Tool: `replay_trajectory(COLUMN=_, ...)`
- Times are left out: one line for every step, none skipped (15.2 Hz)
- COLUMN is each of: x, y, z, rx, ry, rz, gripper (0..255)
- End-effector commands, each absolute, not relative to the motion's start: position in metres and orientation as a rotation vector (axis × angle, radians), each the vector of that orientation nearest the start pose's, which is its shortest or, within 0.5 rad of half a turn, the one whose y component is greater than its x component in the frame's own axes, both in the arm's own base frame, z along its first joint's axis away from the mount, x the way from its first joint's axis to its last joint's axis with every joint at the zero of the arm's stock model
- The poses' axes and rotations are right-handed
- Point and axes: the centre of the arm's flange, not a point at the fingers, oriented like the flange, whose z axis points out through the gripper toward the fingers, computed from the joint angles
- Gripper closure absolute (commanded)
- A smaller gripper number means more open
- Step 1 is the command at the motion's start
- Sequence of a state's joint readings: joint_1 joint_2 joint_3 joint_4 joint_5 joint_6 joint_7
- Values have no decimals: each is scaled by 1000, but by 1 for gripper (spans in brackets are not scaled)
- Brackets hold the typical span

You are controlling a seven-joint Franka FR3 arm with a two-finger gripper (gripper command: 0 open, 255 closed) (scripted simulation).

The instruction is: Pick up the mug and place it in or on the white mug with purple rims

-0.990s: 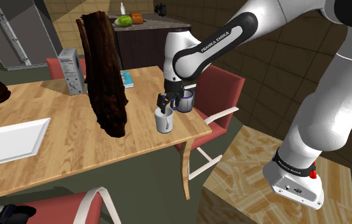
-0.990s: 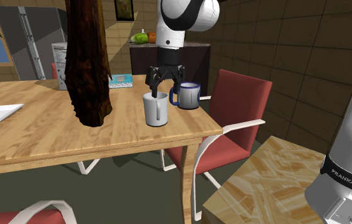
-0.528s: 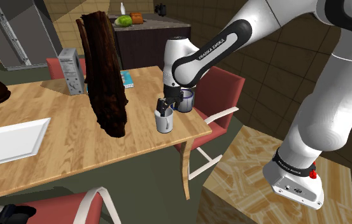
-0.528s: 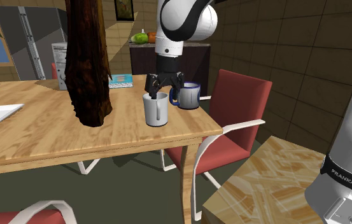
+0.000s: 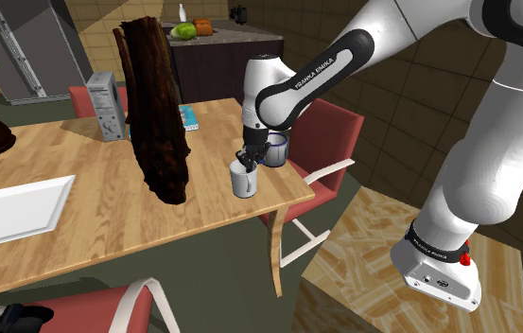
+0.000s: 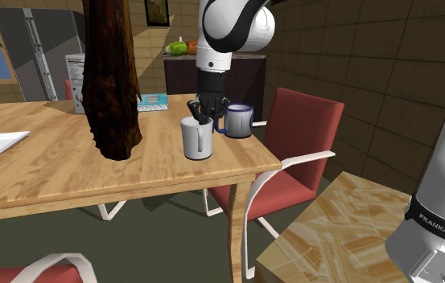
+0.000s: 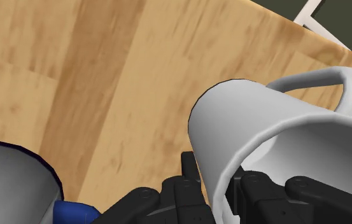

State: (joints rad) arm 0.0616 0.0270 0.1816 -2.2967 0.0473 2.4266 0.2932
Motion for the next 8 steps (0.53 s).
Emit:
replay_trajectory(x=511, y=127, z=347, rx=-3072, ry=130, rz=-138, gripper=255)
replay_trajectory(x=511, y=127, z=347, rx=-3072, ry=130, rz=-138, gripper=255)
replay_trajectory(x=511, y=127, z=347, rx=-3072, ry=130, rz=-138, gripper=255)
replay_trajectory(x=511, y=127, z=347, rx=-3072, ry=130, rz=-138, gripper=255)
replay_trajectory(x=511, y=127, z=347, rx=-3072, ry=130, rz=-138, gripper=255)
replay_trajectory(x=511, y=127, z=347, rx=-3072, ry=130, rz=-138, gripper=255)
replay_trajectory(x=511, y=127, z=347, rx=-3072, ry=130, rz=-138, gripper=255)
replay_trajectory(x=511, y=127, z=352, rx=-3072, ry=130, rz=-138, gripper=255)
